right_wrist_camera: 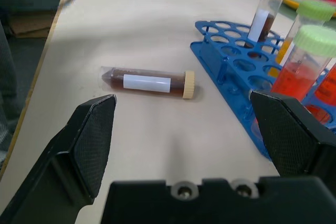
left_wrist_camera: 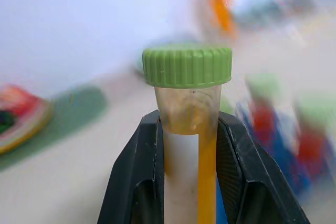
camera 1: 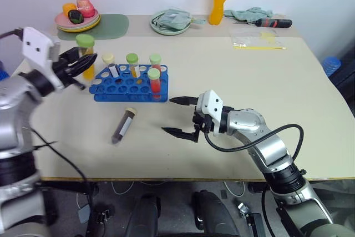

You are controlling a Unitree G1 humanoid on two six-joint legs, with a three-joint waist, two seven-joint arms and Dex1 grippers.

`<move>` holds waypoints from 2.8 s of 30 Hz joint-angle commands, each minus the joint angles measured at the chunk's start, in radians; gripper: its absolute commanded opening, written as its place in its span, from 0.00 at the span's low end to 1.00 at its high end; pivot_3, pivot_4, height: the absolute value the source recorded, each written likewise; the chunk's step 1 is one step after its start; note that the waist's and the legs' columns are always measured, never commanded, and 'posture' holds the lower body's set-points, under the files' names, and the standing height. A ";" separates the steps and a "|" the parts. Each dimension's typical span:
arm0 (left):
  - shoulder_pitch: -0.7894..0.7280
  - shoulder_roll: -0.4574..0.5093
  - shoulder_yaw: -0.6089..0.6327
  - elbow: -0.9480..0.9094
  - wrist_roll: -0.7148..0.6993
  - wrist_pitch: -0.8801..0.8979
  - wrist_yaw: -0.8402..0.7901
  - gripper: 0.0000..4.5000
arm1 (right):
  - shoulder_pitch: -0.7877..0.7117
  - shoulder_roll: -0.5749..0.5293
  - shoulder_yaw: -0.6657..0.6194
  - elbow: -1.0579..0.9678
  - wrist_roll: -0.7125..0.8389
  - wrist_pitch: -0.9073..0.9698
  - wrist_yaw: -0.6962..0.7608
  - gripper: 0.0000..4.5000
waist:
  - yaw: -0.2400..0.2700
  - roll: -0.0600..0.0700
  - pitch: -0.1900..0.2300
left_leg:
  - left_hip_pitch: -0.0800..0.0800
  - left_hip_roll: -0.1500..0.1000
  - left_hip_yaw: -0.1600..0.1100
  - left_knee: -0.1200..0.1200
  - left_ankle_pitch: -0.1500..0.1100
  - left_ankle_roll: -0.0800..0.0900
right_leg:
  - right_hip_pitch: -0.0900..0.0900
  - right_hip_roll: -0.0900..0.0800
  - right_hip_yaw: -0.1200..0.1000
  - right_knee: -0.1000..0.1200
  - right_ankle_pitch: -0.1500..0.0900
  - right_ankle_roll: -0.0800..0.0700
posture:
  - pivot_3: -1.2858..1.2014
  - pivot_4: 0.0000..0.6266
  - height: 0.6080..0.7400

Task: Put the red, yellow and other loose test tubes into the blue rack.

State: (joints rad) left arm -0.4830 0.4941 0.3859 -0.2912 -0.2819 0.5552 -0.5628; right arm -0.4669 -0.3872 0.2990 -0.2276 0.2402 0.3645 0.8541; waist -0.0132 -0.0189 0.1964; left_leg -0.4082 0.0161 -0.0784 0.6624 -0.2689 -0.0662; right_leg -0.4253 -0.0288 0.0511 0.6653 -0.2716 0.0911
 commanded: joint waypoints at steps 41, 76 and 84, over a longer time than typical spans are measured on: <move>0.057 -0.303 -0.319 0.199 0.300 -0.337 0.473 0.17 | -0.007 0.045 -0.009 -0.019 0.010 0.004 -0.074 1.00 | -0.002 0.001 -0.001 | 0.002 0.000 0.001 0.000 0.000 0.000 | 0.000 0.001 0.001 0.001 0.001 0.000 | 0.52 0.24 1.00; 0.057 0.074 -0.162 -0.508 -0.124 0.800 0.359 0.98 | 0.006 0.025 -0.016 -0.040 0.016 0.020 -0.045 1.00 | -0.017 0.001 0.000 | 0.003 0.000 0.000 0.000 0.000 0.000 | 0.001 0.002 0.001 0.002 0.000 0.000 | 0.52 0.24 1.00; -0.015 0.404 -0.212 -0.256 -0.632 1.059 0.437 0.98 | -0.037 -0.031 0.003 -0.032 0.027 0.019 0.067 1.00 | -0.029 0.001 0.000 | 0.003 0.000 -0.002 0.000 0.000 0.000 | 0.001 0.002 0.001 0.003 0.000 -0.001 | 0.52 0.24 1.00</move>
State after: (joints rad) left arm -0.4725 0.8665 0.1874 -0.5749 -0.8092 1.6061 -0.1646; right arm -0.4764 -0.4095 0.3011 -0.2303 0.2432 0.3889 0.8847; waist -0.0419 -0.0183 0.1961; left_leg -0.4051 0.0160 -0.0799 0.6622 -0.2688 -0.0663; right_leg -0.4239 -0.0270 0.0517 0.6677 -0.2715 0.0906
